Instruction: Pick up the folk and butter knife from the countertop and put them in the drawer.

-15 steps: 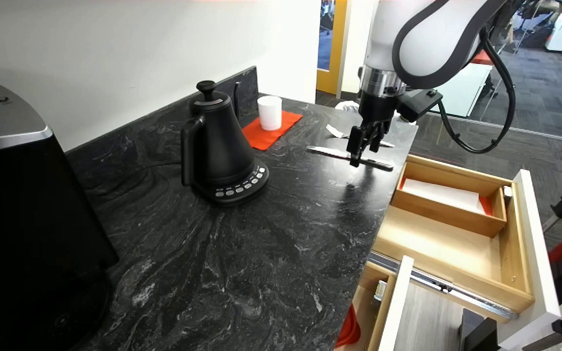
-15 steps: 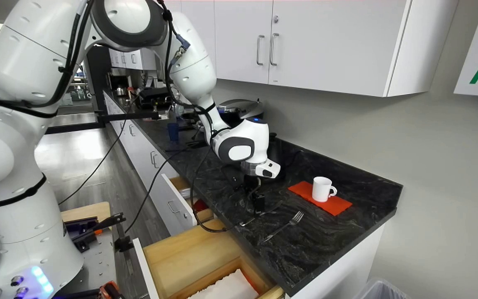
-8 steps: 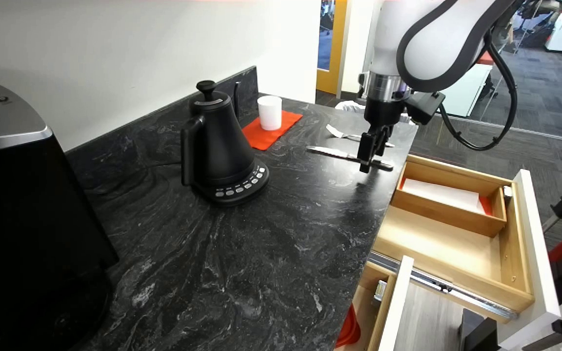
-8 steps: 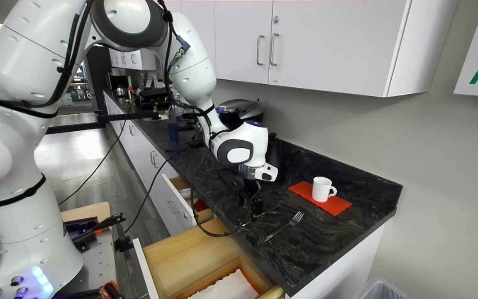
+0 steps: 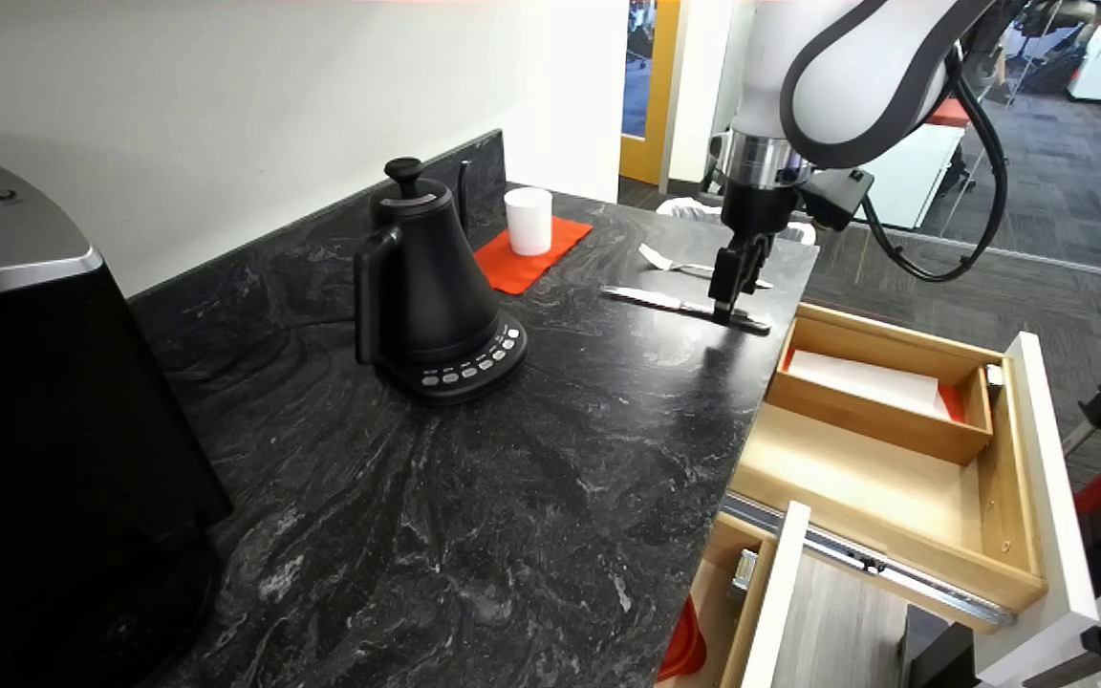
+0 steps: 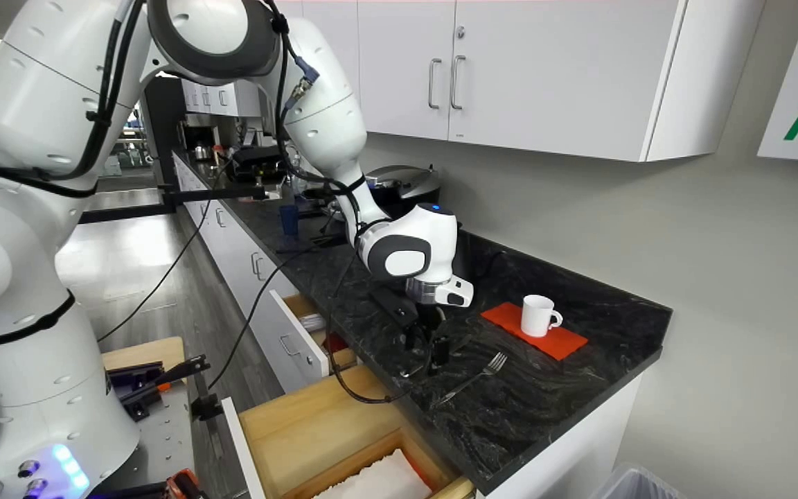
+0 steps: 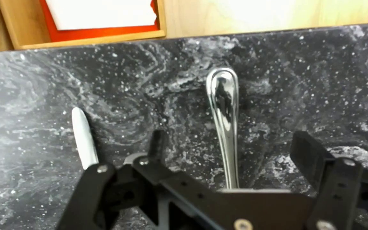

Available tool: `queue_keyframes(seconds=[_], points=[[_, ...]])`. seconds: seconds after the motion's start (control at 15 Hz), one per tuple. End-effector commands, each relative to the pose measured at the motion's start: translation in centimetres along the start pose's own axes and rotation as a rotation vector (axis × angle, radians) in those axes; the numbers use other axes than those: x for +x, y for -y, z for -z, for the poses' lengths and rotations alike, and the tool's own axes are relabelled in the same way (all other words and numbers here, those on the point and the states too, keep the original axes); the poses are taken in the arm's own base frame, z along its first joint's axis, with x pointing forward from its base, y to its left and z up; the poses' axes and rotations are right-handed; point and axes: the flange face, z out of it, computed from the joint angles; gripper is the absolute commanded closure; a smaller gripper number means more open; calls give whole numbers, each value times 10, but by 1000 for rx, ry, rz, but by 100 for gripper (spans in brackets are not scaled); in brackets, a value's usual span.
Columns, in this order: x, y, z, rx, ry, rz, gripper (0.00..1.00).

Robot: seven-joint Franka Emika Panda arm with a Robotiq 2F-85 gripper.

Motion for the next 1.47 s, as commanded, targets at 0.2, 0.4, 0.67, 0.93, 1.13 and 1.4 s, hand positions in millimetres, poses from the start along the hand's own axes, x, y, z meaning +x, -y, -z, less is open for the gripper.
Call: queue_keyframes(seconds=[0.2,0.4,0.67,0.93,1.13,1.4], points=[[4,-2,-7,-18,39,56,0],[3,-2,-14,-30,56,82,25],[3,-2,-14,-44,71,102,45],[4,-5,-9,-55,72,102,71],[2,-9,-6,-66,71,83,90],[-3,-16,14,-54,49,0,90]])
